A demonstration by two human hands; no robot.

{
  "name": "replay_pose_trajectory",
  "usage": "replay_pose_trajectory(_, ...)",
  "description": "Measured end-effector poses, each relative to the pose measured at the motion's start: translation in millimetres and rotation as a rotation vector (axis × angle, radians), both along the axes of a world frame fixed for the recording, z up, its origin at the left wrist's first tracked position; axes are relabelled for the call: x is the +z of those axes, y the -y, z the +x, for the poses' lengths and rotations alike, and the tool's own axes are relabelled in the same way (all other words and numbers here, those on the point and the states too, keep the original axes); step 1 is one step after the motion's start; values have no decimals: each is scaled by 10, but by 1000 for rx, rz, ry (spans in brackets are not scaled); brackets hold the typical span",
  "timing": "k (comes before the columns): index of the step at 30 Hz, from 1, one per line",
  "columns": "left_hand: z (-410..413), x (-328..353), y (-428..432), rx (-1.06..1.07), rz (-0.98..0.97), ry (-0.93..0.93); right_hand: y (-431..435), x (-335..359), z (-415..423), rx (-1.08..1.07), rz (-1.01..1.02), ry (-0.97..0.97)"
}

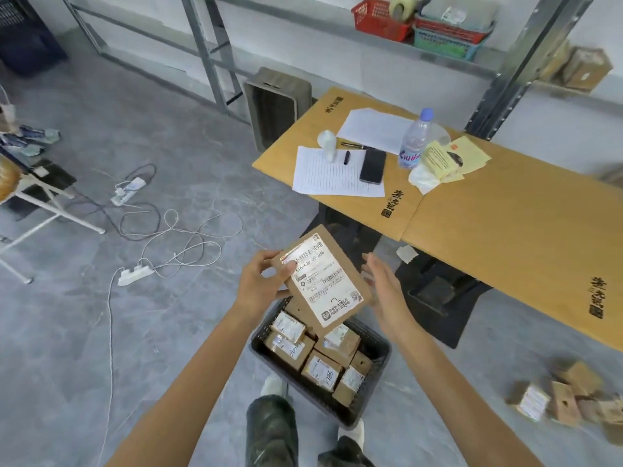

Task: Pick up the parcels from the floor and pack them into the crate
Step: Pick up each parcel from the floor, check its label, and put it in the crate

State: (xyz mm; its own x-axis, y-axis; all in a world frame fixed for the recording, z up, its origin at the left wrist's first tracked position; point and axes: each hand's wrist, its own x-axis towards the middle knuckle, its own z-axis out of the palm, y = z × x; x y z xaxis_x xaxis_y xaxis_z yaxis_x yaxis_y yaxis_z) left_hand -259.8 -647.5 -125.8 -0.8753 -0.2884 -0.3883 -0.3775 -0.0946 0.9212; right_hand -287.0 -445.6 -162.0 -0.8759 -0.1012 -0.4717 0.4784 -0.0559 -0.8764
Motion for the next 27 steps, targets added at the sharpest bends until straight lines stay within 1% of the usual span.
replay_pose_trajectory(2, -176, -171, 191, 18, 29, 12, 169, -135, -62, -68, -77, 80)
replay_pose_trajectory(5, -449, -427, 472, 5, 5, 45, 466, -399, -80, -55, -226, 161)
replay_pose_trajectory(7, -581, -630, 638, -4, -15, 83, 664, -604, -99, -48, -221, 166)
replay_pose_trajectory(9, -692, -924, 798, -45, -35, 139, 832, -890, -157, -71, -149, 181)
replay_pose_trajectory(11, -792, -1296, 936, -119, -72, 218, 943, -1262, -200, -103, -45, 248)
replay_pose_trajectory(14, -874, -2004, 1102, -292, -263, 340, 1024, -1962, -199, -139, 41, 352)
replay_pose_trajectory(18, -853, -3123, 1295, -295, -422, 333, 1101, -3125, -75, -128, 193, 463)
replay_pose_trajectory(22, -719, -4246, 1400, -344, -547, 348, 1093, -4477, 175, -19, 357, 601)
replay_pose_trajectory(24, -640, -4675, 1414, -360, -552, 350, 1160, -4866, 225, -31, 401, 696)
replay_pose_trajectory(27, -571, -5116, 1390, -378, -521, 363, 1307, -5355, 193, -14, 412, 749)
